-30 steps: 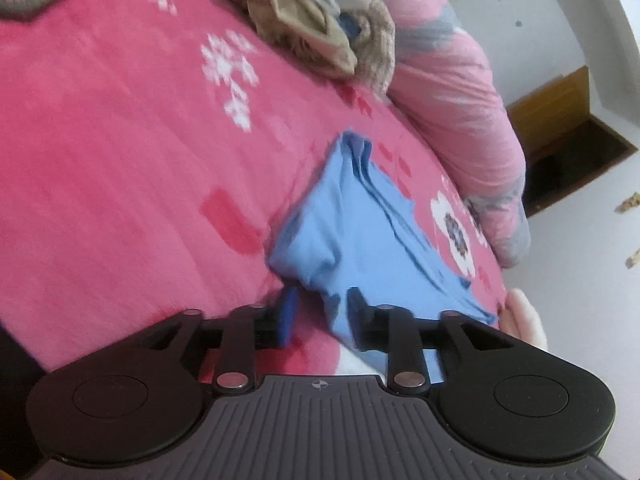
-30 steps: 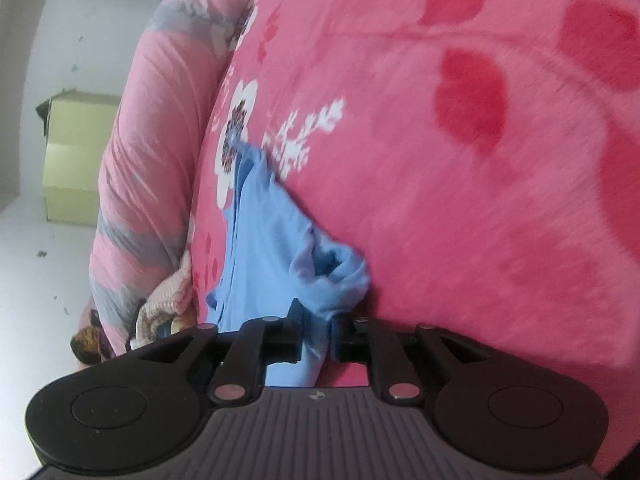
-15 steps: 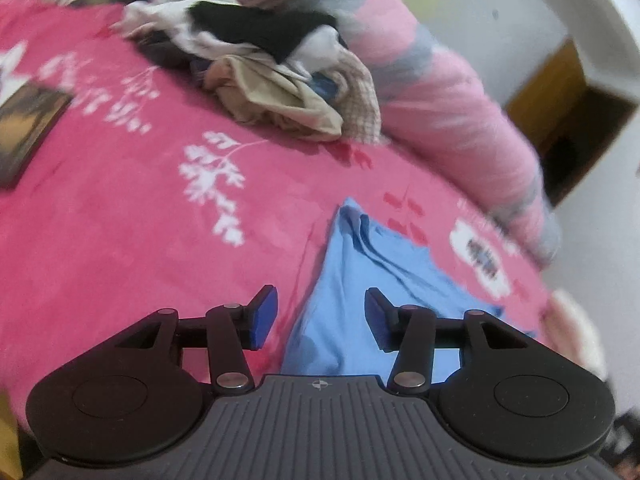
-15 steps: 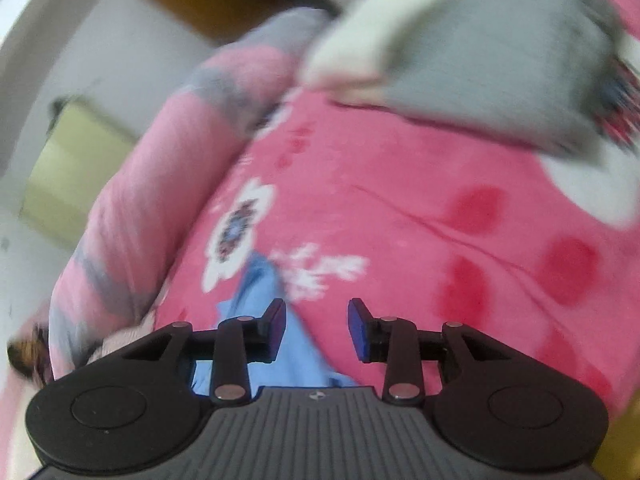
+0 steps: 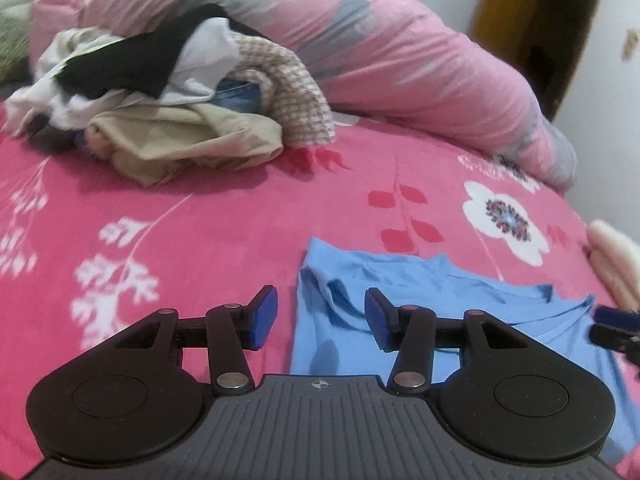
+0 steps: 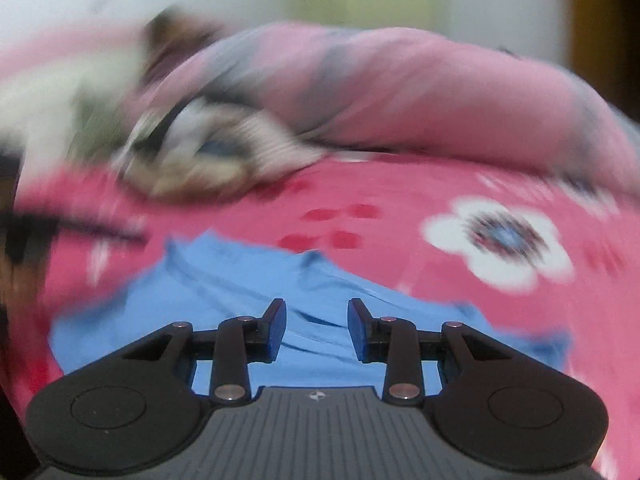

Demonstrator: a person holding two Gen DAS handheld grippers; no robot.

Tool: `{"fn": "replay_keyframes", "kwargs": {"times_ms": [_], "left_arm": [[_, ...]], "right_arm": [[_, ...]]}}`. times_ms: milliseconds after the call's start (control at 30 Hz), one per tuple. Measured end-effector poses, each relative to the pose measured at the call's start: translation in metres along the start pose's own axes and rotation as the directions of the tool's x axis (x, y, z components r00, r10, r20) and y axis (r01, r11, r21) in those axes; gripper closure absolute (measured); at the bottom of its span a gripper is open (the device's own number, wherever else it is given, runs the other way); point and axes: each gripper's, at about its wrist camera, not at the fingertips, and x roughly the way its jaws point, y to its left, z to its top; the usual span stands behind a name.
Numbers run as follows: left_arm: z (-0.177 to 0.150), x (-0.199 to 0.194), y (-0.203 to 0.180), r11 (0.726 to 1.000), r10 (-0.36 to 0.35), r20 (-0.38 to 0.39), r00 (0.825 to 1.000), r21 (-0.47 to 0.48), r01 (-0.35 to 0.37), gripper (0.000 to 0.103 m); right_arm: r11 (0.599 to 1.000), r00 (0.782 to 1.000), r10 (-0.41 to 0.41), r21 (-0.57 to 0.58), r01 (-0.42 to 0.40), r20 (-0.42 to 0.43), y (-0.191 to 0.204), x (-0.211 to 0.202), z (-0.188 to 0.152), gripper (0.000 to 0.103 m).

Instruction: Fold clothes

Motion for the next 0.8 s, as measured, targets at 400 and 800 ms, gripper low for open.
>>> {"fn": "replay_keyframes", "kwargs": {"times_ms": [400,800], "left_arm": [[0.008,0.033,0.024,0.994,-0.11,-0.03,0.994,-0.022,0.109,0.055],[0.015,0.057,0.07,0.935,-0.259,0.022,0.966,-0.243,0.257,0.055]], "right_arm": [[0.757,0.994,0.071,-0.644,-0.111,-0.088,0.085,0.103,0.0,0.074],[0.937,0.992,0.09,-0.331,-0.113,-0.085,0.029,0.156,0.039,0.085]]}}
